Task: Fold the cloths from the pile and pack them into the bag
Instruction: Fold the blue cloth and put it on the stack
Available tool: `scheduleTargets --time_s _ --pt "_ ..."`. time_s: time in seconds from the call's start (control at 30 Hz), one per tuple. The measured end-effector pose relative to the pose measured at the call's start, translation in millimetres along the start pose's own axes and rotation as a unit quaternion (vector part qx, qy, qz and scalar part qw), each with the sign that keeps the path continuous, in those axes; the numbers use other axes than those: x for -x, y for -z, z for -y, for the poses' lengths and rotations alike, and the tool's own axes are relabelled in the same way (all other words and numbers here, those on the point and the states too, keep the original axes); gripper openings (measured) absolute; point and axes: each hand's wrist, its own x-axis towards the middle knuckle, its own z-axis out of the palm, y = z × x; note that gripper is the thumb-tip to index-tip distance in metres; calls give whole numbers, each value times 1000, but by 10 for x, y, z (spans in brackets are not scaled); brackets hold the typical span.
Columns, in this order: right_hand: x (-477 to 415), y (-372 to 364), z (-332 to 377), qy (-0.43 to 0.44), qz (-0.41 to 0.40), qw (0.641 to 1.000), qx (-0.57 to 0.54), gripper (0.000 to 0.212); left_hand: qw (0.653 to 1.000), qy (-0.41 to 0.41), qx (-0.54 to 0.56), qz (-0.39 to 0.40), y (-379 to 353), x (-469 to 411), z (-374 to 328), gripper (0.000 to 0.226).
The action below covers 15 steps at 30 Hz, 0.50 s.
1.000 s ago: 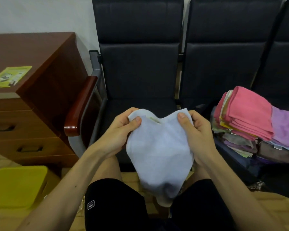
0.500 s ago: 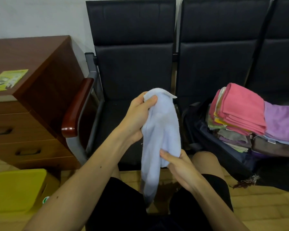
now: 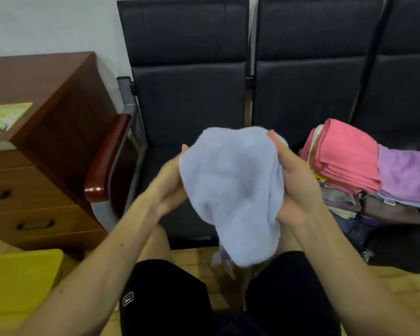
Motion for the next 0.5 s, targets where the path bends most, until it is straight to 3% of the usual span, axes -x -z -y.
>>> scheduleTargets --time_s 0.07,0.17,0.23,0.33,0.43,0.5 --pt "-89 -113 71 46 -9 998 -40 37 994 37 58 89 -28 18 332 43" --pt "-191 -108 145 69 -26 997 -33 61 948 109 105 281 123 29 688 106" --pt "-242 -21 186 71 -60 996 -1 51 914 139 65 376 157 19 798 122" --pt "-261 105 247 51 -113 991 57 30 905 115 -7 409 267 3 752 107" --pt "-231 188 278 14 -128 988 89 39 907 117 -44 402 370 17 628 64" --pt "-196 216 291 1 -123 988 92 43 911 119 -68 389 370 44 586 59"
